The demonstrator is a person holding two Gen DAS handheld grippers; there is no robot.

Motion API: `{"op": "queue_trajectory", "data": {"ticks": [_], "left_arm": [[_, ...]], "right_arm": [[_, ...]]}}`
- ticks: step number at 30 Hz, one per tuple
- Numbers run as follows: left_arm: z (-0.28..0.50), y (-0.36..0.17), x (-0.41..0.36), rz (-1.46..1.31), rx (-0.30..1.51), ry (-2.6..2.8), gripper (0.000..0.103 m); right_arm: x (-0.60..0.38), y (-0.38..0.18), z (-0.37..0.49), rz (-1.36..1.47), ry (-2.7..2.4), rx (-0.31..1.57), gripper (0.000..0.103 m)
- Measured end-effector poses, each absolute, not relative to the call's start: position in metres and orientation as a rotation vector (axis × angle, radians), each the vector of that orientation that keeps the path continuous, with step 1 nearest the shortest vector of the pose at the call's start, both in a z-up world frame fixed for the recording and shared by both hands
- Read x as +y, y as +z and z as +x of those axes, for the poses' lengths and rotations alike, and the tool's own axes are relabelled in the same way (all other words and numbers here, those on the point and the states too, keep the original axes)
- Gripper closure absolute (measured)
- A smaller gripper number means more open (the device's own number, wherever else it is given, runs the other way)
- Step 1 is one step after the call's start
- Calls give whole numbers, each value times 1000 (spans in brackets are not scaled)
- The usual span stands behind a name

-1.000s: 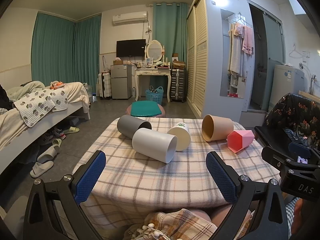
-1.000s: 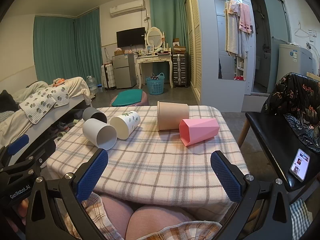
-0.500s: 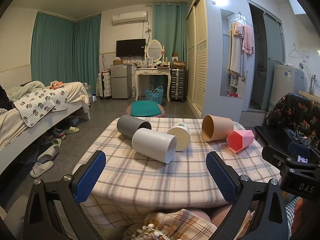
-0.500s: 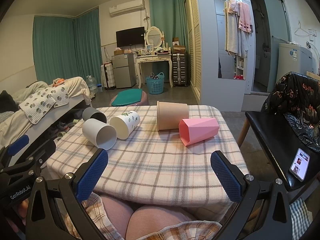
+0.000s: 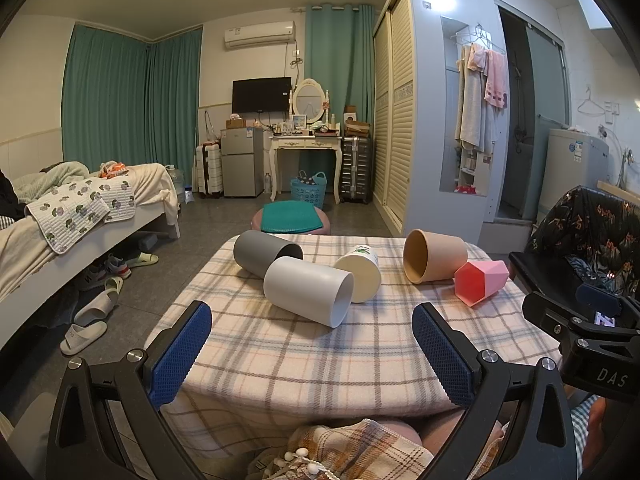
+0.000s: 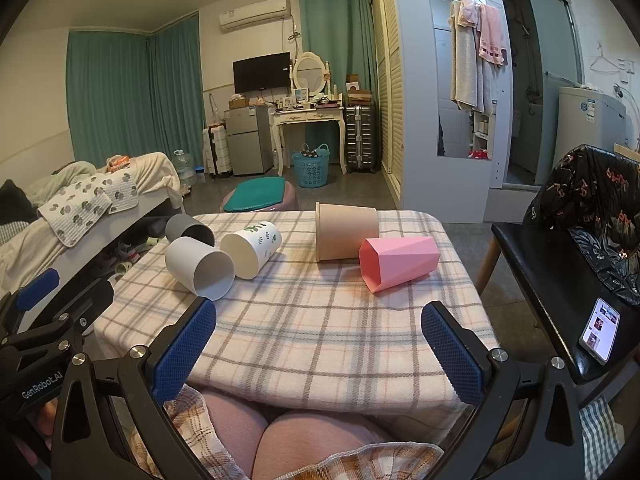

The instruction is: Flip cup upside down

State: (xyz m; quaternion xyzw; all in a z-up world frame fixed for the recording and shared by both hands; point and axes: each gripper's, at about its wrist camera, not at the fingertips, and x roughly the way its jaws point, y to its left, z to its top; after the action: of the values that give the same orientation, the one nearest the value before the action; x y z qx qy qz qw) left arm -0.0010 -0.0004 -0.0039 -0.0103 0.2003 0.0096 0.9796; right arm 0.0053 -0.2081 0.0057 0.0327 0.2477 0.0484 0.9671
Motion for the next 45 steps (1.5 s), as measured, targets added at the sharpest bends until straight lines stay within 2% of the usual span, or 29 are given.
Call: {"op": "queue_trajectory", "data": {"ticks": [37,45], "left_arm": [[1,-5,-3,-27,415,14,0],[29,-1,-10,-20,433,-17,0]], "right_arm": [[-201,5,4,60,94,531,0],[-218,12,25,98,38,580,0]]}}
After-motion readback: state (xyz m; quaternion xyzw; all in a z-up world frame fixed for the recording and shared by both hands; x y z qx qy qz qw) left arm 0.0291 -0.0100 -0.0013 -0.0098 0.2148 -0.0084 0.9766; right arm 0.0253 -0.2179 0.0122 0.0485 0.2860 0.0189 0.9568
